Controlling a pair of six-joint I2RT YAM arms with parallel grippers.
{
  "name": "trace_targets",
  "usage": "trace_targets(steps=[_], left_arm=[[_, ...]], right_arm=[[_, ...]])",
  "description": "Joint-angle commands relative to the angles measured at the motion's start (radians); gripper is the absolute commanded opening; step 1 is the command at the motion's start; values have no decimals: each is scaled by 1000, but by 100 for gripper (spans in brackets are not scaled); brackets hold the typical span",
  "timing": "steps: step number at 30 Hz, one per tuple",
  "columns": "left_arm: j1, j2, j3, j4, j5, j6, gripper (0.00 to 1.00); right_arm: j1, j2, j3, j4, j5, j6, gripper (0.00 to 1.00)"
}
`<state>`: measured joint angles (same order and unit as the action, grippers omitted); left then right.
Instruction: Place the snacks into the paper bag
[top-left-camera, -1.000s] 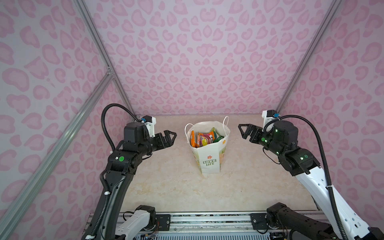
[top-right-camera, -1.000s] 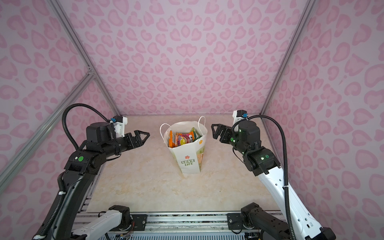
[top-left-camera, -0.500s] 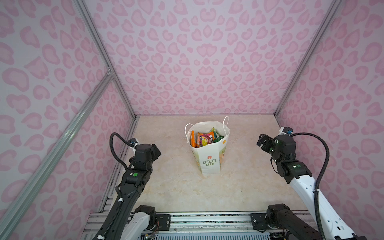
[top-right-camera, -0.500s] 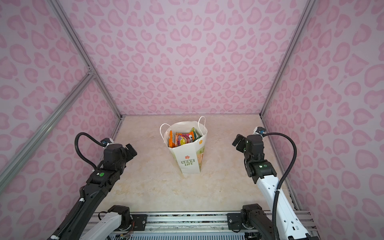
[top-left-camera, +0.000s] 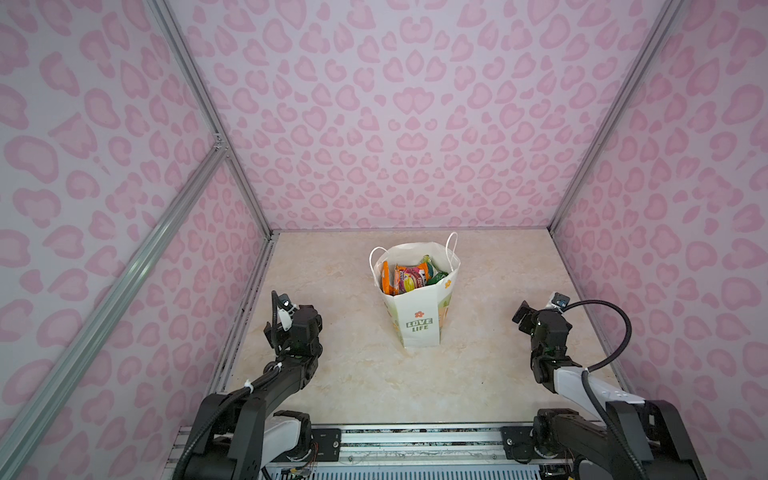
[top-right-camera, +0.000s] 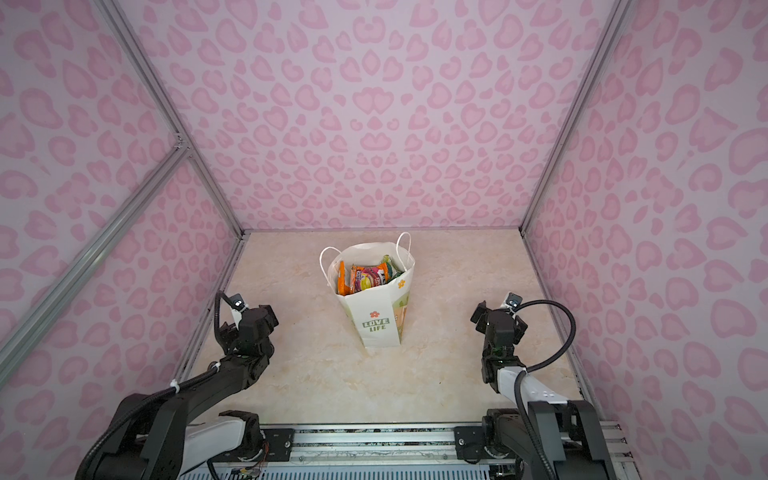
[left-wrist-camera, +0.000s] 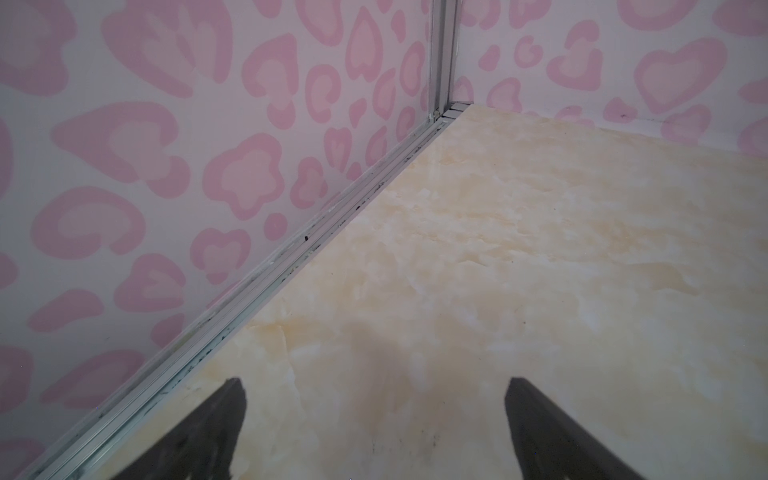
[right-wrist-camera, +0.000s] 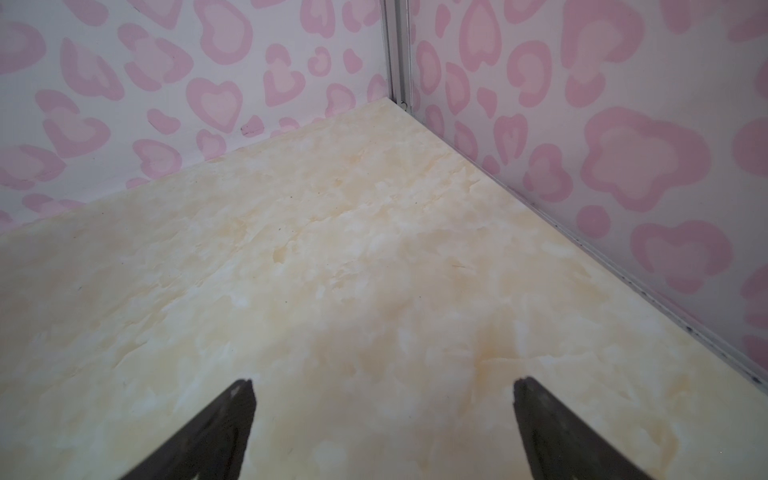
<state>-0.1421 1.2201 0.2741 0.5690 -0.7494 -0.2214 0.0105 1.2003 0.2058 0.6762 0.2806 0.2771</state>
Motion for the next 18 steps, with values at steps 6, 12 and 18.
trace_targets(steps=[6, 12, 18], left_arm=[[42, 149, -108, 631, 226, 136, 97], [57, 157, -90, 604, 303, 147, 97], [78, 259, 14, 509, 396, 160, 97]], right_arm=[[45, 259, 28, 441, -30, -266, 99], [73, 328, 29, 486, -126, -324, 100], [25, 368, 99, 408, -237, -299, 100]])
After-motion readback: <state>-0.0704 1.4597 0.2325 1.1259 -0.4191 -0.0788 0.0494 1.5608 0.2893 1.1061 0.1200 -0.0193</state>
